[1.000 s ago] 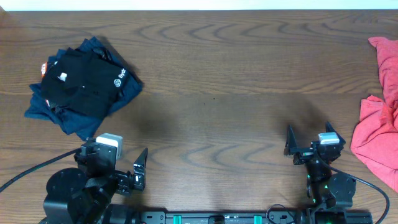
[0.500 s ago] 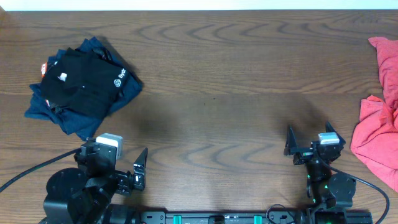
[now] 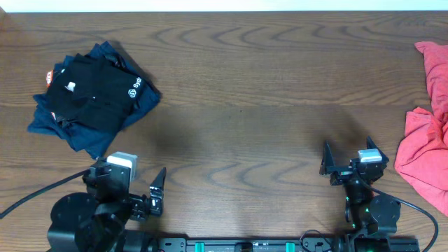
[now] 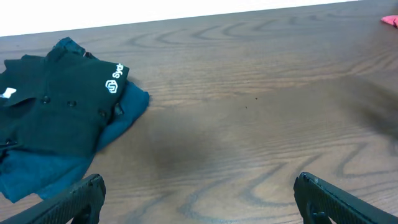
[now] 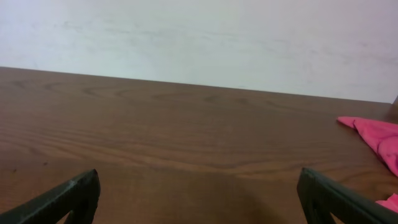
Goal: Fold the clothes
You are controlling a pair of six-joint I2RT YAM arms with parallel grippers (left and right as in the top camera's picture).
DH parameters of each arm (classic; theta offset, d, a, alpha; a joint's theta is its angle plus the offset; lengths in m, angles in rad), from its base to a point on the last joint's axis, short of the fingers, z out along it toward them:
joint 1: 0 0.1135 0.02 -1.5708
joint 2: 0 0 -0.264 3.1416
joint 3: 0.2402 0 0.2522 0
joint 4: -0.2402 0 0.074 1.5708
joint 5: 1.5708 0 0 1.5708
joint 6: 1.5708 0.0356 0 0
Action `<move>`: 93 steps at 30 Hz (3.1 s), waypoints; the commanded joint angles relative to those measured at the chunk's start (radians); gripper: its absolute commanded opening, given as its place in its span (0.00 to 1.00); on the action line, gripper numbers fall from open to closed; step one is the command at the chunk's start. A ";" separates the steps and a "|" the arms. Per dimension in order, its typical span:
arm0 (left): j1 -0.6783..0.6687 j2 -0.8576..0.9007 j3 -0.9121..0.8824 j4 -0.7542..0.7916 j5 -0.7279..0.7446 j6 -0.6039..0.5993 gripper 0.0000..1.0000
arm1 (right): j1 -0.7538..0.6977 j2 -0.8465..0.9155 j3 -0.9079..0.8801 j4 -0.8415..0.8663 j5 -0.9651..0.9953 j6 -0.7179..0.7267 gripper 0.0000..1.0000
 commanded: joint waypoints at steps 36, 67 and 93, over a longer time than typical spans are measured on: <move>0.102 -0.403 -0.921 0.972 -0.081 0.023 0.98 | 0.012 -0.005 -0.001 -0.003 0.007 -0.015 0.99; 0.101 -0.401 -0.953 0.929 -0.081 0.013 0.98 | 0.012 -0.005 -0.001 -0.003 0.007 -0.016 0.99; 0.101 -0.401 -0.953 0.929 -0.081 0.013 0.98 | 0.012 -0.005 -0.001 -0.003 0.007 -0.015 0.99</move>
